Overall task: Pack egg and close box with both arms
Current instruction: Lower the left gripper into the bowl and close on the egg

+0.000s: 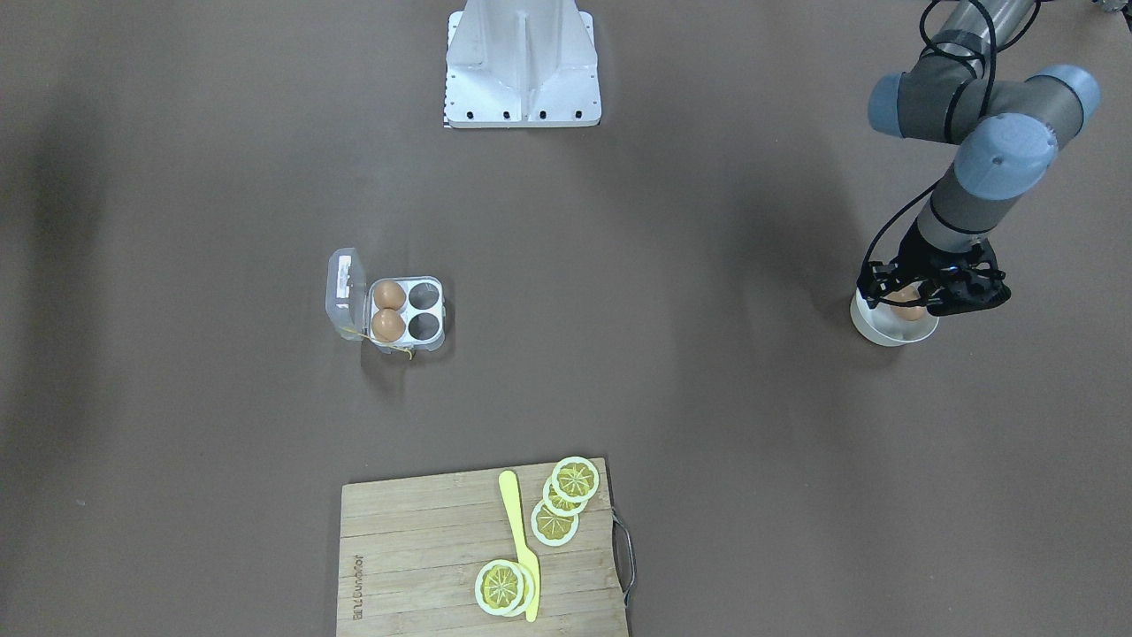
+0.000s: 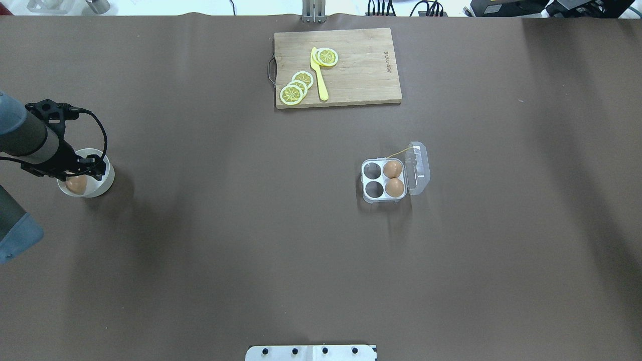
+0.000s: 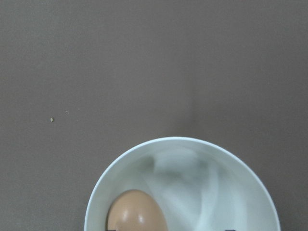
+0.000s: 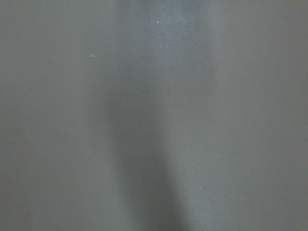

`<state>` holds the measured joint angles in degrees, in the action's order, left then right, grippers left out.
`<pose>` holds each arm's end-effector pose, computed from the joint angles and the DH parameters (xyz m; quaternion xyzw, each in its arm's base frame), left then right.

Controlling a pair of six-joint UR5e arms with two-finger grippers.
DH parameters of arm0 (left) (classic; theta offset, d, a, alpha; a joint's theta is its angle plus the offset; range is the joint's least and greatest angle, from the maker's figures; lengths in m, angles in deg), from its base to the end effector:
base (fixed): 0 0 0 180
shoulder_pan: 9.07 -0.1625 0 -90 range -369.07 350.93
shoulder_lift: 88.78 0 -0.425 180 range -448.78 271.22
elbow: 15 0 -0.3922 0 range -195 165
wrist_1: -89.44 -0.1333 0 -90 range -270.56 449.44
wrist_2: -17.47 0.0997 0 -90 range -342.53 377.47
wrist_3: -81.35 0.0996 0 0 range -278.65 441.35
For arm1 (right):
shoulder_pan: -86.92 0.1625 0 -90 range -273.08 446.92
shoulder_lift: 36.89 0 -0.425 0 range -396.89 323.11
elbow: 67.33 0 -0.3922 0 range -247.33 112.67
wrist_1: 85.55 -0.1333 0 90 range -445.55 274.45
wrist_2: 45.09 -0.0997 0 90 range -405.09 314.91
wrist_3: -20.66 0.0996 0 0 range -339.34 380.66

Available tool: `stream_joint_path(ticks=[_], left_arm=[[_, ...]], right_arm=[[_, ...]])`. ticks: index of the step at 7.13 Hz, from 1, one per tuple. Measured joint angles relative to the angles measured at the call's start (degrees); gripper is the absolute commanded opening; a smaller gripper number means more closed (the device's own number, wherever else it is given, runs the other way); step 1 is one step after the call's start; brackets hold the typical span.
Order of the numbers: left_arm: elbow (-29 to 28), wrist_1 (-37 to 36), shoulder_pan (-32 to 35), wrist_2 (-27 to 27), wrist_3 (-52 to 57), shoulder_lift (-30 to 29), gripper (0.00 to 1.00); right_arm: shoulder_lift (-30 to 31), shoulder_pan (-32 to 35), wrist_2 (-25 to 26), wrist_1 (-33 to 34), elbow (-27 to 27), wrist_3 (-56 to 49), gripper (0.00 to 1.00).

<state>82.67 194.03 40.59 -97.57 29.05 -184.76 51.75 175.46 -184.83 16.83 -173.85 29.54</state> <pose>0.2904 -0.4827 0.5250 0.0124 0.3174 -0.0460 0.9471 0.0448 -0.4901 0.5215 0.0055 -0.4223 0.0385 0.9056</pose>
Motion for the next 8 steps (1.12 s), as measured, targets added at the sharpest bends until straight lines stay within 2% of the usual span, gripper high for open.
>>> stream_joint_path(ticks=[8], left_arm=[[-1.5, 0.0, -1.2, 0.0, -0.1, -0.3, 0.8]], right_arm=[[-0.1, -0.4, 0.0, 0.0, -0.4, 0.6, 1.0]])
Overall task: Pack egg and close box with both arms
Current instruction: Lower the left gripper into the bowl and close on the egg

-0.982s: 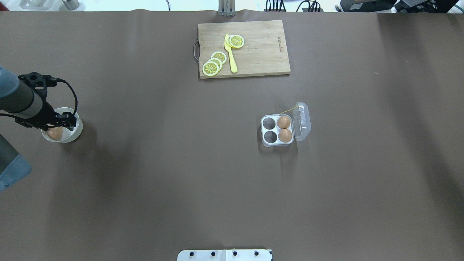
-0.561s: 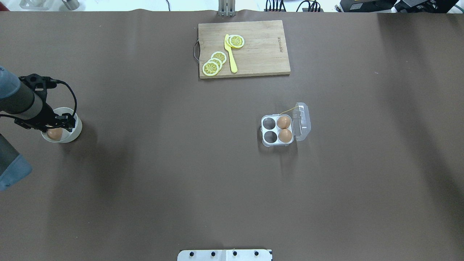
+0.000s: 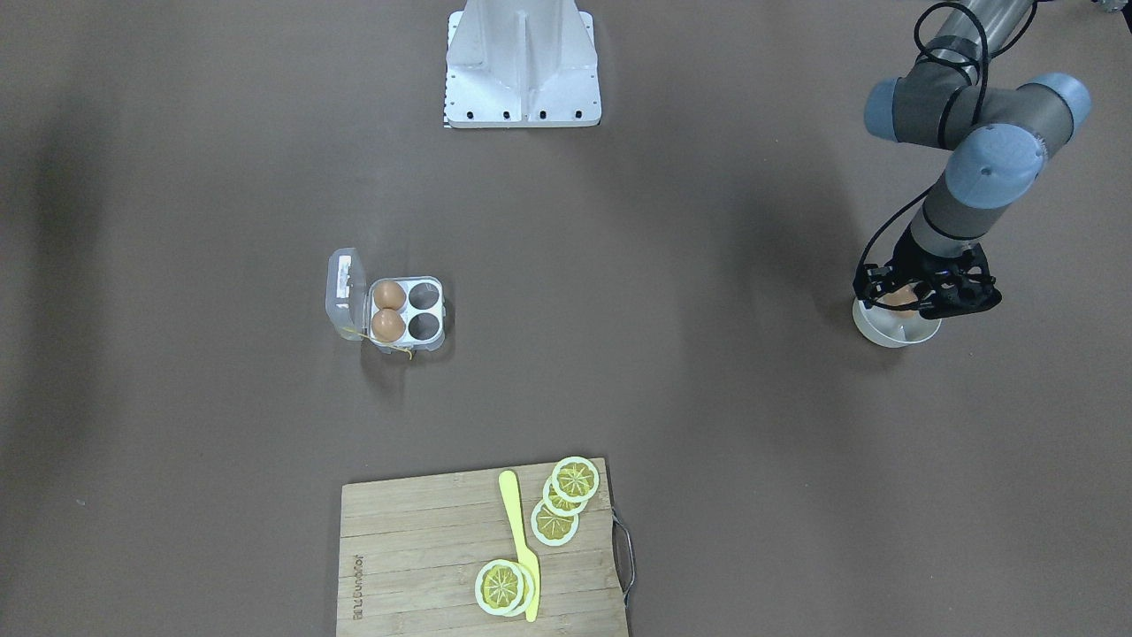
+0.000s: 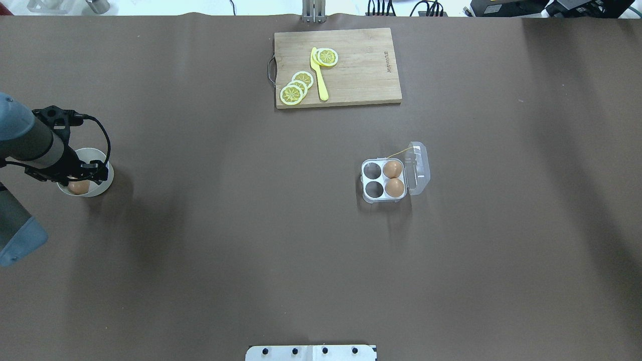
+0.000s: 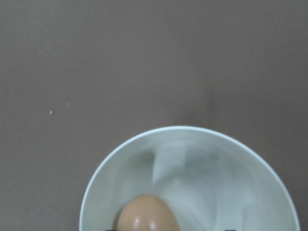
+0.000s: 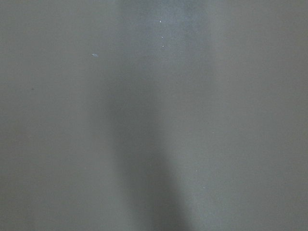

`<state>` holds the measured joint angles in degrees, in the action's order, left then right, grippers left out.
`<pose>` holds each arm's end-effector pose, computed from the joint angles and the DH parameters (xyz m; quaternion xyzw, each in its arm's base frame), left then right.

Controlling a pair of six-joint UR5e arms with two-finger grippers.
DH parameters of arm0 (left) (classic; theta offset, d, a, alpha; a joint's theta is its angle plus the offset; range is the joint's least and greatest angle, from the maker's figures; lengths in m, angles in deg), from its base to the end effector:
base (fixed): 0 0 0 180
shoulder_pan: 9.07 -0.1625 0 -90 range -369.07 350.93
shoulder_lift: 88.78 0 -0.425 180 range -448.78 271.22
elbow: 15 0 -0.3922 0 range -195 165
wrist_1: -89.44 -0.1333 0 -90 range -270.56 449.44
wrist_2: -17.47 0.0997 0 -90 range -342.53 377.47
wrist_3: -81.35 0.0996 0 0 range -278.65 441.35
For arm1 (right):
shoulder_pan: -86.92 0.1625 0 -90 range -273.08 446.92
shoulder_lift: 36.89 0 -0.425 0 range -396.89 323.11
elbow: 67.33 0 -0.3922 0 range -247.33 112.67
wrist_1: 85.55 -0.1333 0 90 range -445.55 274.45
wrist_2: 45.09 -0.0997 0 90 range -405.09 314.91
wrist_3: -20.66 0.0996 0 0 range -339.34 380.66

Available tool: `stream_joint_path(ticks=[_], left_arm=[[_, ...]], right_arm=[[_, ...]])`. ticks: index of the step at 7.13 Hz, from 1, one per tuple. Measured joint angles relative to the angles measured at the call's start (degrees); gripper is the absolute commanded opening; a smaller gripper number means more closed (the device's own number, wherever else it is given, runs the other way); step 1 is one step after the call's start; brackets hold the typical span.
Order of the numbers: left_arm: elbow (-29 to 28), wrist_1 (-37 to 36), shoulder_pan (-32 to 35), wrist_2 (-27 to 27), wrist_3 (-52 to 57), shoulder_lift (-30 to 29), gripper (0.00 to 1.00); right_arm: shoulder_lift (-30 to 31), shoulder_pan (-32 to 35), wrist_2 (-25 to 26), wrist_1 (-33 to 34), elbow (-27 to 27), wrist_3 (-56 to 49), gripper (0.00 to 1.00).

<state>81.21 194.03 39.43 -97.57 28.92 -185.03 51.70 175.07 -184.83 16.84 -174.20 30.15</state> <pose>0.3022 -0.4791 0.5354 0.0017 0.3107 -0.0399 0.9497 0.0415 -0.4902 0.5181 0.0049 -0.4226 0.0388 0.9055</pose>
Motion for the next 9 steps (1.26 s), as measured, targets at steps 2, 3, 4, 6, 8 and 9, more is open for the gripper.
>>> stream_joint_path(ticks=[2, 3, 4, 6, 8, 9], left_arm=[[-0.1, 0.0, -0.4, 0.0, -0.3, -0.1, 0.74], [-0.1, 0.0, -0.5, 0.0, -0.4, -0.2, 0.69], [-0.1, 0.0, -0.5, 0.1, -0.4, -0.2, 0.63], [-0.1, 0.0, -0.6, 0.0, -0.3, -0.3, 0.56], [-0.1, 0.0, -0.6, 0.1, -0.4, -0.3, 0.52], [0.0, 0.0, -0.6, 0.0, -0.4, -0.4, 0.49]], right_arm=[[0.0, 0.0, 0.0, 0.0, -0.1, 0.0, 1.0], [0.0, 0.0, 0.0, 0.0, -0.1, 0.0, 1.0], [0.0, 0.0, 0.0, 0.0, -0.1, 0.0, 1.0], [0.0, 0.0, 0.0, 0.0, -0.1, 0.0, 1.0], [0.0, 0.0, 0.0, 0.0, -0.2, 0.1, 1.0], [0.0, 0.0, 0.0, 0.0, -0.2, 0.1, 1.0]])
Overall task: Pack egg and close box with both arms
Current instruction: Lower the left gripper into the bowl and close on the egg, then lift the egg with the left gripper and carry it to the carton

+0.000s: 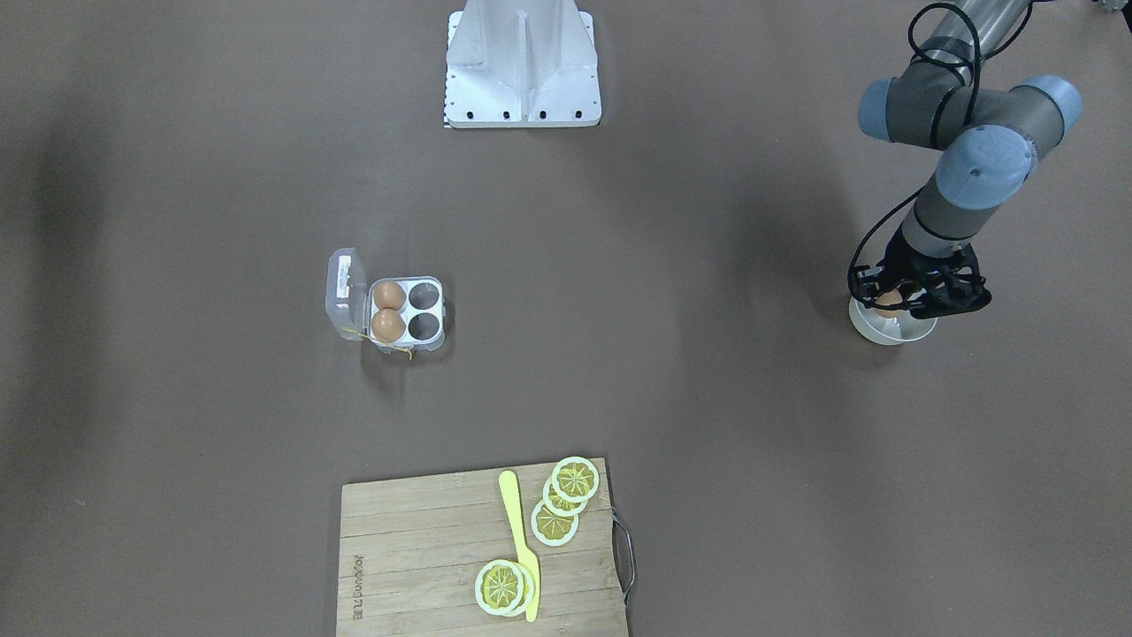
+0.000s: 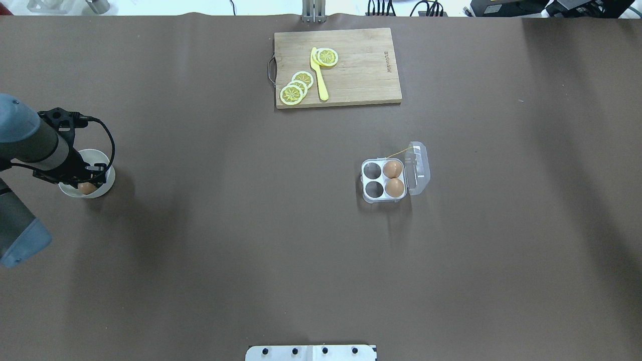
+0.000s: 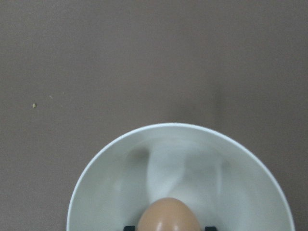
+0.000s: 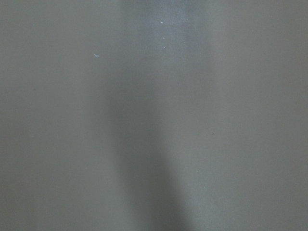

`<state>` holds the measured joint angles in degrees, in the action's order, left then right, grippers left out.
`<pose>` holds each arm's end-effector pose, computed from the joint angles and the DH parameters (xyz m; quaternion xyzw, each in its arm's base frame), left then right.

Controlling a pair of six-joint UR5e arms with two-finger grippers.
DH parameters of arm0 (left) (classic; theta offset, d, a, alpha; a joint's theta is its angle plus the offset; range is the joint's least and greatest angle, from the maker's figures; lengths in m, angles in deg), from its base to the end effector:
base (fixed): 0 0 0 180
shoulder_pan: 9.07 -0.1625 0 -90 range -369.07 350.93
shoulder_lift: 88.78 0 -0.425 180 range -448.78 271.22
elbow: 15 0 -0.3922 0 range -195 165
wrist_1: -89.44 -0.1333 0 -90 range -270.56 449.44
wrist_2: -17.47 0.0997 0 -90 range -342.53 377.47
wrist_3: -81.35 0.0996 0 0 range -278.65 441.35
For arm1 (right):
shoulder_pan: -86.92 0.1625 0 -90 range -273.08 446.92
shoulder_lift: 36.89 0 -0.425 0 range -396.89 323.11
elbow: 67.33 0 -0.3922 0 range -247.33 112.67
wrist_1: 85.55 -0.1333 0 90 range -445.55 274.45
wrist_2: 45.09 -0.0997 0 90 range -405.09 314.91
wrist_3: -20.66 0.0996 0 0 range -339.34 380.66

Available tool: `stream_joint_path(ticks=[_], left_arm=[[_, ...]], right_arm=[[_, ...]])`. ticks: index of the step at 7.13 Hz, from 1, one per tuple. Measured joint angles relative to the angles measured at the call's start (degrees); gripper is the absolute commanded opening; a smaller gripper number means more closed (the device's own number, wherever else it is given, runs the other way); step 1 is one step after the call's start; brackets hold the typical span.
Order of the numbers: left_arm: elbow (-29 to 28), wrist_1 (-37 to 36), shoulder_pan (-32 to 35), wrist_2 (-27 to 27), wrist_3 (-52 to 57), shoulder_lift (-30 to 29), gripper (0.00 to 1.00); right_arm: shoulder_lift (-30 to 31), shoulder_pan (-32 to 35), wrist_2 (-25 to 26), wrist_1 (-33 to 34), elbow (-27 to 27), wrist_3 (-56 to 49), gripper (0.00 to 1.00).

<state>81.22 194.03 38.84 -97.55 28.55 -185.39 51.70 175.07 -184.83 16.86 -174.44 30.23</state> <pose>0.3086 -0.4777 0.5318 0.0015 0.3128 -0.0374 0.9491 0.0415 -0.4899 0.5162 0.0063 -0.4227 0.0386 0.9054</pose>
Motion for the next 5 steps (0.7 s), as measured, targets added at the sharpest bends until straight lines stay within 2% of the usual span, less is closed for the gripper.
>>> stream_joint_path(ticks=[2, 5], left_arm=[[0.3, 0.2, 0.1, 0.0, 0.0, 0.0, 0.37], [2.2, 2.5, 1.2, -0.2, 0.0, 1.7, 0.1]], right_arm=[[0.0, 0.0, 0.0, 0.0, 0.0, 0.1, 1.0], [0.0, -0.1, 0.0, 0.0, 0.0, 0.7, 1.0]])
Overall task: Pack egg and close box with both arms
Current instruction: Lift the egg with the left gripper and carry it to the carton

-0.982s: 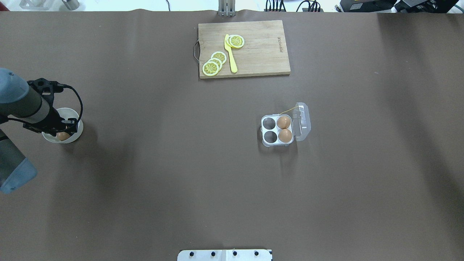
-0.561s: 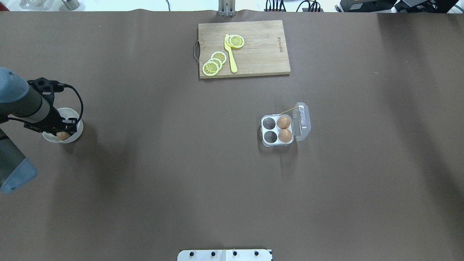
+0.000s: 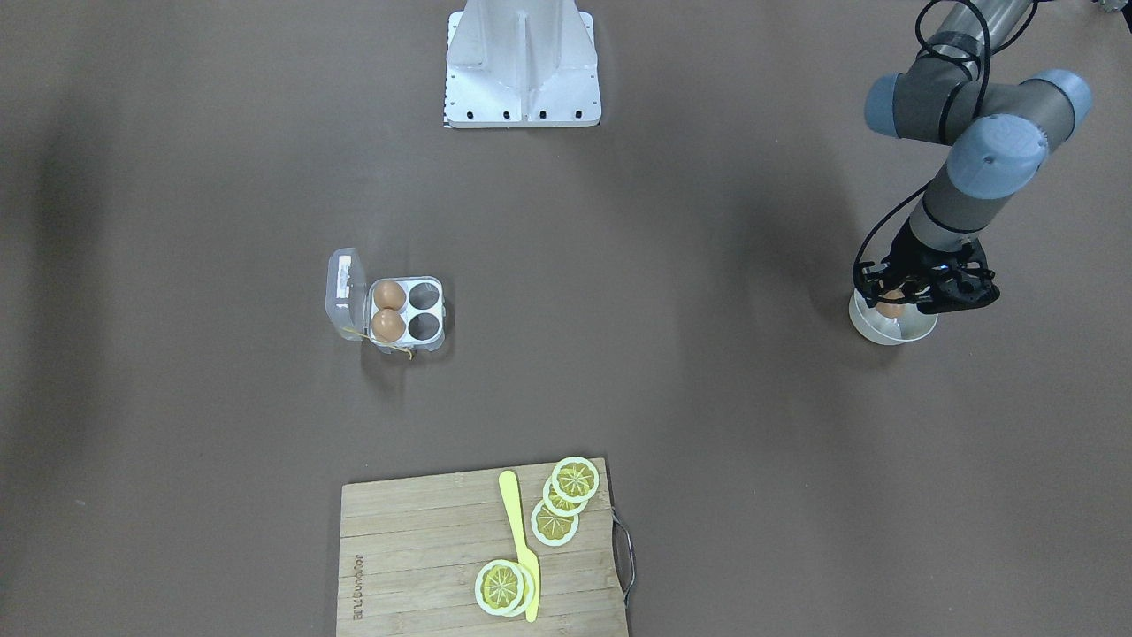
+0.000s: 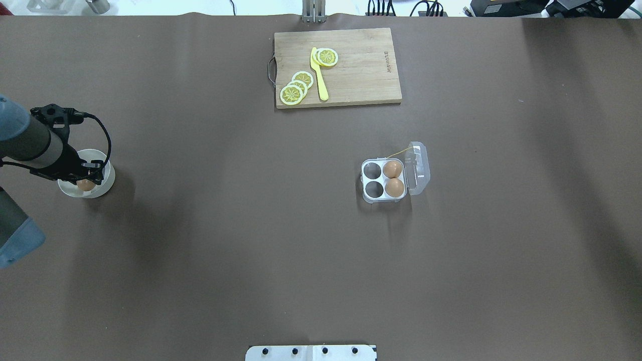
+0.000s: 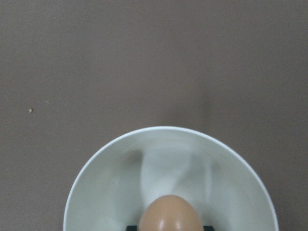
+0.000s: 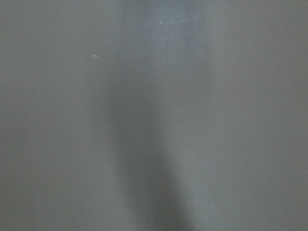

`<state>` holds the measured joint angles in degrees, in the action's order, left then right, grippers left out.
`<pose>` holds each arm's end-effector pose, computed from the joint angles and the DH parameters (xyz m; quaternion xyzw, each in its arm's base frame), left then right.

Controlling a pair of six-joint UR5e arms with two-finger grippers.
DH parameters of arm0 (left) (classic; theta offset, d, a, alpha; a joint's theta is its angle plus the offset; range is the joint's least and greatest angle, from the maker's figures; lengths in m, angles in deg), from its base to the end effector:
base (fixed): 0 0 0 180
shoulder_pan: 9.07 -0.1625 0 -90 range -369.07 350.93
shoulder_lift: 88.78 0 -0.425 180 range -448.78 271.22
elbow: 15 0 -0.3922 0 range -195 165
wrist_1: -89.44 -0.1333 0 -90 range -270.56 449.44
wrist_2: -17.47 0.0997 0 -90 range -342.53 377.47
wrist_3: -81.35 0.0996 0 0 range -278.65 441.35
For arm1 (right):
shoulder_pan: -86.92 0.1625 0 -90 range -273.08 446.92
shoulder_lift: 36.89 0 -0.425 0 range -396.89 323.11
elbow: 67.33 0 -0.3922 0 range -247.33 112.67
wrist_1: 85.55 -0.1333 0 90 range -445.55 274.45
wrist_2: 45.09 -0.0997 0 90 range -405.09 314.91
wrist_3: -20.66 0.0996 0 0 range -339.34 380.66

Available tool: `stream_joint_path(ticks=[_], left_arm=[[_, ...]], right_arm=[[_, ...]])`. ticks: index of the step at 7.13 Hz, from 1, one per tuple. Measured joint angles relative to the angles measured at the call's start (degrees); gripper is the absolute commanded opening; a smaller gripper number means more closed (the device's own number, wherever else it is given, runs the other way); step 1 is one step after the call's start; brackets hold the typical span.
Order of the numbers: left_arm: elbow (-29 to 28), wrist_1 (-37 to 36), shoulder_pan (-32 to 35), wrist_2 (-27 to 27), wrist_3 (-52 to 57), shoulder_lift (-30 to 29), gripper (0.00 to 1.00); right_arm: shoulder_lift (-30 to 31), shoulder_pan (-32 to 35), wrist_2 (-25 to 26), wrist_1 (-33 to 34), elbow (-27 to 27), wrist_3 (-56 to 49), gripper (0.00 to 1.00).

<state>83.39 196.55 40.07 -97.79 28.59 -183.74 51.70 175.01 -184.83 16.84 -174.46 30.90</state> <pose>0.2911 -0.4753 0.5225 0.0216 0.3313 -0.0405 0.9424 0.0410 -0.4900 0.5160 0.0040 -0.4227 0.0433 0.9052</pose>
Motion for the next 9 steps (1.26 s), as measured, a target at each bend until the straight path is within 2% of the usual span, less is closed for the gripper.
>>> stream_joint_path(ticks=[1, 3, 4, 5, 7, 9], left_arm=[[2.8, 0.0, 1.3, 0.1, 0.0, 1.4, 0.03], [8.6, -0.3, 4.5, 0.0, -0.3, 2.4, 0.0], [10.4, -0.2, 5.1, 0.1, -2.3, 0.8, 0.0], [10.9, -0.1, 5.1, 0.2, -6.8, -3.0, 0.0], [8.7, 0.1, 2.9, 1.5, -17.5, -14.7, 0.0], [5.2, 0.6, -5.2, 10.6, -24.2, -24.4, 0.0]], right_arm=[[0.0, 0.0, 0.0, 0.0, 0.0, 0.0, 1.0], [0.0, -0.1, 0.0, 0.0, 0.0, 0.1, 1.0], [0.0, -0.1, 0.0, 0.0, 0.0, 0.1, 1.0], [0.0, -0.2, 0.0, 0.0, 0.0, 0.1, 1.0], [0.0, -0.2, -0.6, 0.0, 0.1, 0.2, 1.0], [0.0, -0.2, -0.8, 0.0, 0.4, 0.2, 1.0]])
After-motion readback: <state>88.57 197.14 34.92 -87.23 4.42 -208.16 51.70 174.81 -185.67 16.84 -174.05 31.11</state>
